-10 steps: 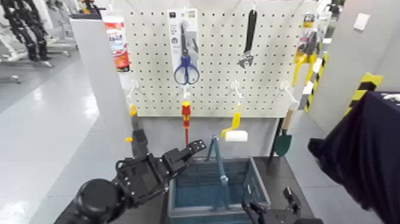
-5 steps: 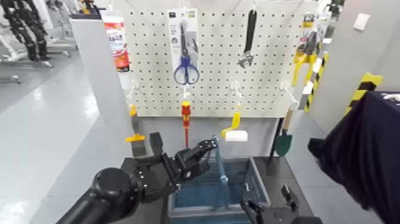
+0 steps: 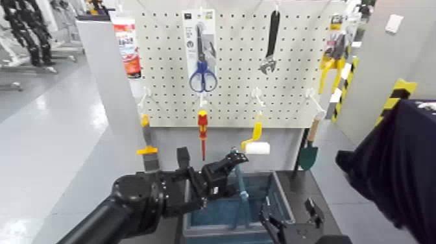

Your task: Grasp the handle of the crate.

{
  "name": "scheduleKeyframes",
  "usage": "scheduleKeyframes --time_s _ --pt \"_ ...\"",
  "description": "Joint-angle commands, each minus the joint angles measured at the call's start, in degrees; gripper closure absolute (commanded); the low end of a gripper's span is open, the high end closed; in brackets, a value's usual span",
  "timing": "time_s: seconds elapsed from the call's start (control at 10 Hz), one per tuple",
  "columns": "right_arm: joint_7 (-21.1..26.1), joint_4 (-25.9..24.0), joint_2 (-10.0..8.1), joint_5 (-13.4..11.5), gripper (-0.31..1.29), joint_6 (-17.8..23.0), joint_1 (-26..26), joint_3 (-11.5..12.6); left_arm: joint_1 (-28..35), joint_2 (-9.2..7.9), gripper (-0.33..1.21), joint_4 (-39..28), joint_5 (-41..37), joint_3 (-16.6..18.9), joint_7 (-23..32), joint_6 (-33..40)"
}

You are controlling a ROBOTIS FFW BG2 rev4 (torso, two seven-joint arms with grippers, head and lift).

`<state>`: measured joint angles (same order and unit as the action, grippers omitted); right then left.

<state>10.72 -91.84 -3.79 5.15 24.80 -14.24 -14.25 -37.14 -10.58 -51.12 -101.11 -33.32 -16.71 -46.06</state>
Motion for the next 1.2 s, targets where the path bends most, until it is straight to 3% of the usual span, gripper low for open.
scheduleKeyframes --time_s 0.1,0.2,0.3,0.4,0.5,0.6,0.7,1.2 --pt "0.0 0.08 -0.17 0.13 0.14 0.51 0.26 -0.26 -1.45 0.21 0.09 2.34 -2.69 -2.01 0.89 -1.75" --pt "0.0 0.08 -0.17 0.13 0.14 0.6 0.35 -0.34 -1.53 0.3 0.13 2.78 -2.86 -2.27 1.15 -1.75" --pt "0.0 0.08 -0.26 0.13 0.14 0.6 0.35 -0.34 -1.53 0.3 0.38 2.95 -3.21 -2.27 1.24 -1.75" --pt "0.0 0.08 -0.26 0.22 0.14 0.69 0.35 -0.34 -1.62 0.3 0.88 3.13 -3.21 -2.1 1.41 -1.66" --pt "0.0 0.08 -0.35 0.22 0.14 0.78 0.35 -0.34 -1.62 0.3 1.04 3.3 -3.21 -1.83 1.85 -1.57" --pt "0.0 0.08 -0.35 0.22 0.14 0.78 0.35 -0.34 -1.62 0.21 1.06 3.22 -3.21 -1.66 1.77 -1.4" --pt "0.0 0.08 -0.35 0.22 0.14 0.86 0.26 -0.26 -1.62 0.3 1.19 3.3 -3.21 -1.57 1.77 -1.22" --pt "0.0 0.17 -0.35 0.3 0.14 0.95 0.26 -0.26 -1.27 0.3 1.19 3.39 -3.21 -1.48 1.59 -1.13"
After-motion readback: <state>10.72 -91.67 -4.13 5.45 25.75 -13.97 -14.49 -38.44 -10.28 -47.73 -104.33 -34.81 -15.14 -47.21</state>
